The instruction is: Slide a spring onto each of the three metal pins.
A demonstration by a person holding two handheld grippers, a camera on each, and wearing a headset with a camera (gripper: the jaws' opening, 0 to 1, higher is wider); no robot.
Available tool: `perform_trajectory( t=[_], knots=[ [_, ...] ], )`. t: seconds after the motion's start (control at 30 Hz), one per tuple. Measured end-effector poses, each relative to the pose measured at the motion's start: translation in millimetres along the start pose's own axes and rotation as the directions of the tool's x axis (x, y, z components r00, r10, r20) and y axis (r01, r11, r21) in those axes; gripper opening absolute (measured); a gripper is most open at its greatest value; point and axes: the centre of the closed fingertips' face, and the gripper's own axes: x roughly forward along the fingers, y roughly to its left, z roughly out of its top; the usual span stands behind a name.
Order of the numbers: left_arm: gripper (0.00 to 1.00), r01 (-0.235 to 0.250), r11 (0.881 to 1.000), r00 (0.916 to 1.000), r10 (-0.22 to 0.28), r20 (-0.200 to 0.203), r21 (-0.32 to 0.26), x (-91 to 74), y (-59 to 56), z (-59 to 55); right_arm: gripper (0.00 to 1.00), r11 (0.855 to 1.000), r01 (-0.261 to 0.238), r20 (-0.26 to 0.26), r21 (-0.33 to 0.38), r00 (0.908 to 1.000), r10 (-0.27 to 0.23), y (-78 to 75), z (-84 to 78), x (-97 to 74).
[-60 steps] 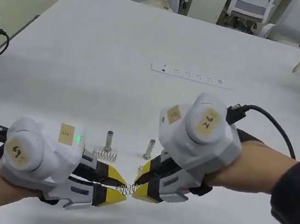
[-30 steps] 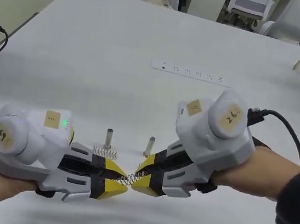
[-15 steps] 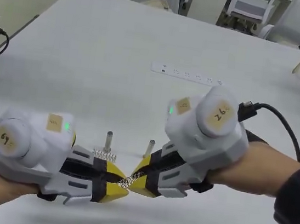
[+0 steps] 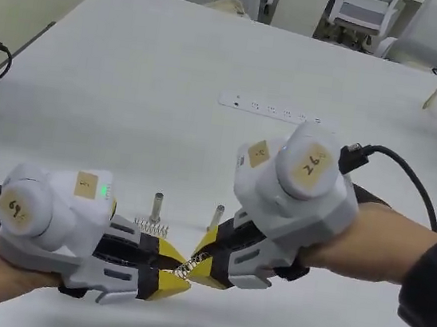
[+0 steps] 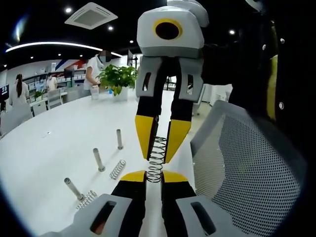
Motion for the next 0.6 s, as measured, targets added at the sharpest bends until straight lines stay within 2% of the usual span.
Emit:
perform_trajectory(
  t=[0.07, 0.17, 0.43, 0.6],
  knots=[
    [0.04, -0.006, 1.0, 0.9999, 0.006, -0.01, -0.002, -0.1, 0.8, -2.1, 0.08, 1.0, 0.001, 0.003, 0.002, 1.0, -0.001, -1.3, 0.7, -1.4],
    [0.12, -0.006, 1.0, 0.9998, 0.006, -0.019, -0.023, -0.7, 1.0, -4.6, 0.08, 1.0, 0.011, -0.004, 0.006, 0.9999, -0.011, -5.5, -2.1, -4.1],
    [0.14, -0.02, 0.999, 0.9998, 0.02, -0.005, -0.029, -11.2, 1.5, -0.6, 0.08, 0.999, 0.039, -0.052, 0.021, 0.9979, -0.038, -16.3, -19.6, -18.4],
    [0.15, -0.044, 0.999, 0.9989, 0.044, -0.014, -0.028, -22.6, 1.4, -5.3, 0.08, 0.997, 0.065, -0.083, 0.032, 0.9946, -0.062, -27.1, -30.2, -31.8]
  ],
)
